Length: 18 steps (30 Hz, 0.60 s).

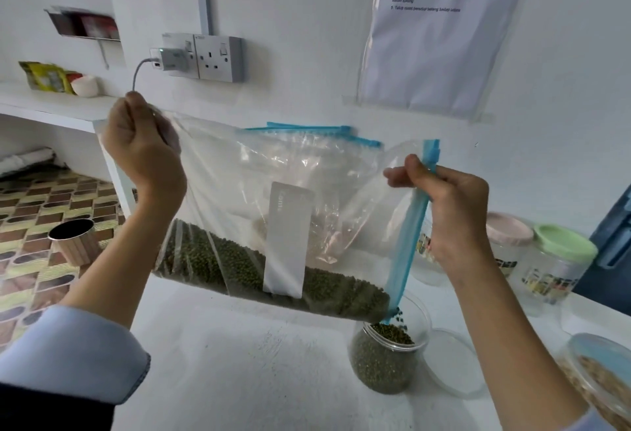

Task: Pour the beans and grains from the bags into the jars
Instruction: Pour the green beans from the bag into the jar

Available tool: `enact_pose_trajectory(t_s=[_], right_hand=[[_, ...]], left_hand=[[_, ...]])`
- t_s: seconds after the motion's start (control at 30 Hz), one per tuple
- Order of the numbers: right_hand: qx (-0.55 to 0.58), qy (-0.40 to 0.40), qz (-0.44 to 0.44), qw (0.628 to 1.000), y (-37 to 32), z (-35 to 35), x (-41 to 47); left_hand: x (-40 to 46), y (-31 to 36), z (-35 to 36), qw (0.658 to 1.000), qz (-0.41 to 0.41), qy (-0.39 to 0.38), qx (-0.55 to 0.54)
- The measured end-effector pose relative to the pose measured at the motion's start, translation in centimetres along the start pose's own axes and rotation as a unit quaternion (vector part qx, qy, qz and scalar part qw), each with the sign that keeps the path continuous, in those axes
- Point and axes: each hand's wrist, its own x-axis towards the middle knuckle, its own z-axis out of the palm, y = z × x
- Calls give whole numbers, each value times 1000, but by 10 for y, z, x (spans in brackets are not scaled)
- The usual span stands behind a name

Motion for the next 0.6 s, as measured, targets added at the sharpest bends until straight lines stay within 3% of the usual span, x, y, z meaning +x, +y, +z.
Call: enact_pose_trajectory(t_s=[0.13, 0.23, 0.33, 0.43, 0.53, 0.6], right_hand=[[27, 39, -7, 999, 1, -2, -1], [3, 3, 12, 1000, 0, 0, 0], [23, 41, 9, 999, -1, -1, 1], [4, -3, 17, 1000, -2, -1, 0], [24, 35, 9, 999, -3, -1, 0], [17, 3, 10, 1000, -5, 1, 0]], left_hand=[[1, -1, -1, 1000, 6, 9, 14], [-1, 0, 0, 1000, 11, -6, 11], [0, 1, 0, 1000, 15, 2, 16], [1, 1, -1, 1000, 13, -6, 13], [2, 2, -1, 1000, 6, 4, 16], [1, 3, 0, 1000, 4, 2, 13]])
